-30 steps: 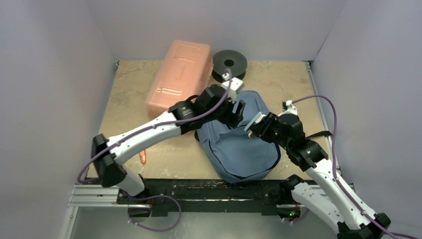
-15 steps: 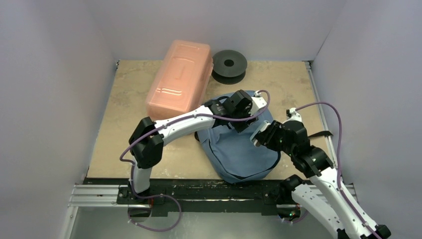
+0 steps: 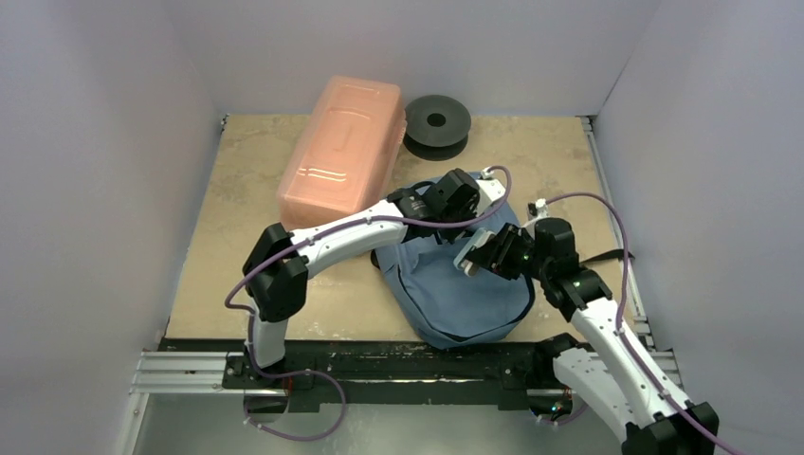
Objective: Pack the student bag
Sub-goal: Place the stationery in the student bag.
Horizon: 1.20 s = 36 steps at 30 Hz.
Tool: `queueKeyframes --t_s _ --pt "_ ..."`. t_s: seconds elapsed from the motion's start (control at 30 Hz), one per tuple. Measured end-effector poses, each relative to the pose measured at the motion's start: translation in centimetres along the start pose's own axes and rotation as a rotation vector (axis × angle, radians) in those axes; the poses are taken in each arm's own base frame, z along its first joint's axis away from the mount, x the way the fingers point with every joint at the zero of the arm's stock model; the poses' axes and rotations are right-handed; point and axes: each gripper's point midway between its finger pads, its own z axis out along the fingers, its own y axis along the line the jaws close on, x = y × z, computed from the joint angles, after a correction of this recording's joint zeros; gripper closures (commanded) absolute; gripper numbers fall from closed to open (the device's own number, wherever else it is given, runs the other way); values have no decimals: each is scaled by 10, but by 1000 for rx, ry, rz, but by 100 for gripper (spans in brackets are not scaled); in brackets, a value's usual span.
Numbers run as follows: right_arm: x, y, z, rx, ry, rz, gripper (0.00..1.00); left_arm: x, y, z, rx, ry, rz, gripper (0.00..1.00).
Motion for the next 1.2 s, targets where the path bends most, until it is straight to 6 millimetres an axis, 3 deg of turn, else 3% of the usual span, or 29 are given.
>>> queueKeyframes --t_s 0.23,0.37,0.53,0.77,1.0,1.2 --pt "-1 -4 22 -240 102 174 100 -9 -5 -19 53 -58 -96 100" --pt "-4 -5 20 -351 133 283 100 -12 -10 -24 84 -76 -117 100" --pt "-12 9 20 -474 198 394 100 -11 -12 -22 102 -94 -156 100" --pt "-5 17 15 -509 275 435 100 -14 -12 -26 105 -121 -180 100" --pt "7 4 26 -468 349 494 100 -14 -12 -32 107 -152 -184 100" --pt "-1 7 28 -458 350 509 100 -16 -14 -36 118 -181 -192 100"
